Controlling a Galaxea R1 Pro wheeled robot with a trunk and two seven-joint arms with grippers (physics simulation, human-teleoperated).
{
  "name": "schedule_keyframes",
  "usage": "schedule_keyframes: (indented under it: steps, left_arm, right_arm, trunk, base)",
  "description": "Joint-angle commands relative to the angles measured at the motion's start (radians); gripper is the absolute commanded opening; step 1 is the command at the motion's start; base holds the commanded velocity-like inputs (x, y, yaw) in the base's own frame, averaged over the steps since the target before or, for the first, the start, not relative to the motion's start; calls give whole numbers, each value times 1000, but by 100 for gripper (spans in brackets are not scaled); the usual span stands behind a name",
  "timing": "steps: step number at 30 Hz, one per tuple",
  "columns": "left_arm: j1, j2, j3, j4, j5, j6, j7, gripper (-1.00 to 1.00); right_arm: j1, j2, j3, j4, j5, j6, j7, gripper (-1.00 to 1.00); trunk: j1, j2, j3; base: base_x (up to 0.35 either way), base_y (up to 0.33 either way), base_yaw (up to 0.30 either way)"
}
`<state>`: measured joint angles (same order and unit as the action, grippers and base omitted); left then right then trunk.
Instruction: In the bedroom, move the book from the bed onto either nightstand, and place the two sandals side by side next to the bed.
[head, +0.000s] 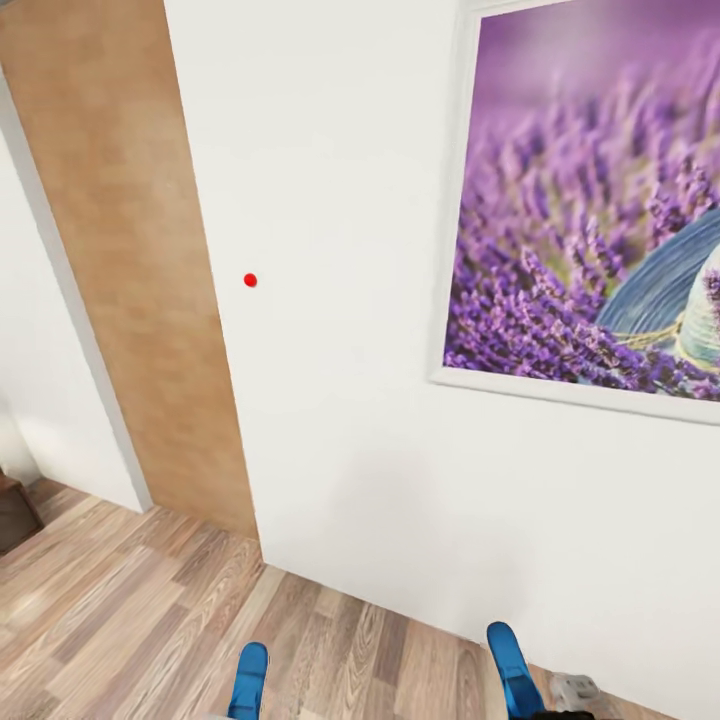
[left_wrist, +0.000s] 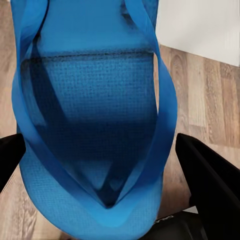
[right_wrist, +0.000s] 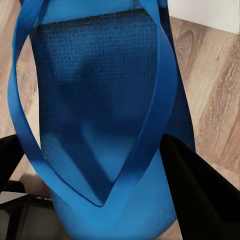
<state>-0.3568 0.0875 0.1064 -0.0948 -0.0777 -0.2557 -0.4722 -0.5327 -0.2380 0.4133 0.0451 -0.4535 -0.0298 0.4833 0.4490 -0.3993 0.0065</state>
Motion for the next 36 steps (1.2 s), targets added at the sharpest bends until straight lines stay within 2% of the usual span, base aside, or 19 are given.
schedule_keyframes:
  steps: [1, 21, 36]
  left_arm:
    - [-1, 0, 9, 1, -8, -4, -3, -100]
    - [-1, 0, 9, 1, -8, -4, -3, -100]
    - [-1, 0, 9, 1, -7, -4, -3, -100]
  right_arm:
    - [-1, 0, 7, 3, -11, -2, 5, -100]
    - [-1, 0, 7, 4, -11, -2, 4, -100]
    - [-1, 1, 7, 5, -11, -2, 4, -100]
  trunk:
    - [1, -1, 0]
    - [1, -1, 0]
    - [1, -1, 0]
  base:
    - [323, 0, 291]
    - [321, 0, 291]
    - [31, 0, 291]
